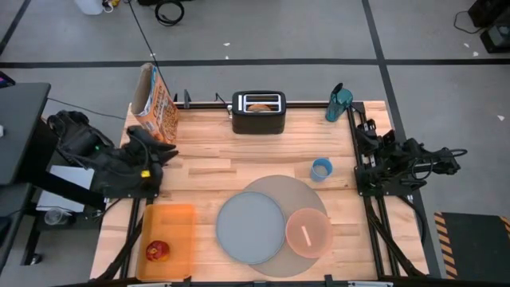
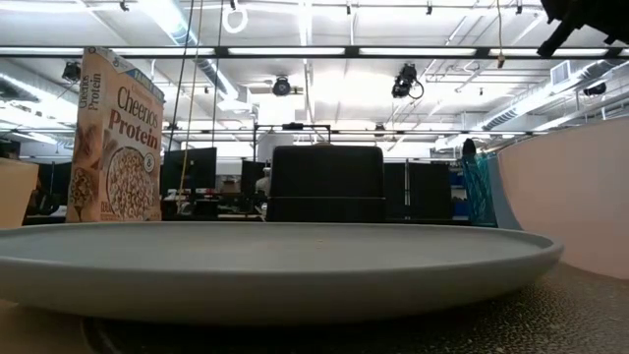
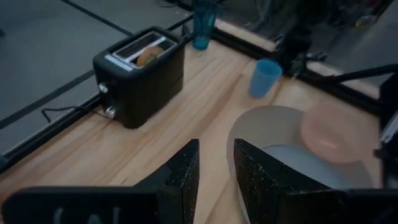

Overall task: Arrange a breakfast setting
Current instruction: Pour the cereal from the cereal box into the pink bowl

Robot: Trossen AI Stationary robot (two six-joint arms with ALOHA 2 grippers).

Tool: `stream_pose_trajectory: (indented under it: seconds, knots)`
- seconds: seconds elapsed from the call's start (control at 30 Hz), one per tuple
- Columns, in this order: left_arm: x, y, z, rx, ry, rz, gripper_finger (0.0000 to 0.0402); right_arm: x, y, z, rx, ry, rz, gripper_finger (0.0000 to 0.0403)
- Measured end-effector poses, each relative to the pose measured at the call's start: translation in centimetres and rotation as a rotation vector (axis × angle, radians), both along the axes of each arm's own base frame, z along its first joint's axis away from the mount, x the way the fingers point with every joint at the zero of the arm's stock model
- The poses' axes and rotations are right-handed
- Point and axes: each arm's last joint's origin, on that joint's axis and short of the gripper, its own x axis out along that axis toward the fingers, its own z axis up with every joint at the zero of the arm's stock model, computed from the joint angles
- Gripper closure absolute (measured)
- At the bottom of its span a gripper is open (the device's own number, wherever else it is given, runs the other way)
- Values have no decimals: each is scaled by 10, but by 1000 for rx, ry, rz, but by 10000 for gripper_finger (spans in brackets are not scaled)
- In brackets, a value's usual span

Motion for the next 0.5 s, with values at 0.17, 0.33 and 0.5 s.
stream_pose_trajectory:
  seconds: [0.17,0.33,0.5]
  knots:
    - [-13,11,-17,-136,195,95,295,1,1,-1,-47,23,1,364]
    - [-7,10,-48,-302,321,185,295,2,1,-2,-88,41,-48,364]
    - [-2,19,-74,-302,347,373,295,2,1,-2,-120,59,-84,364]
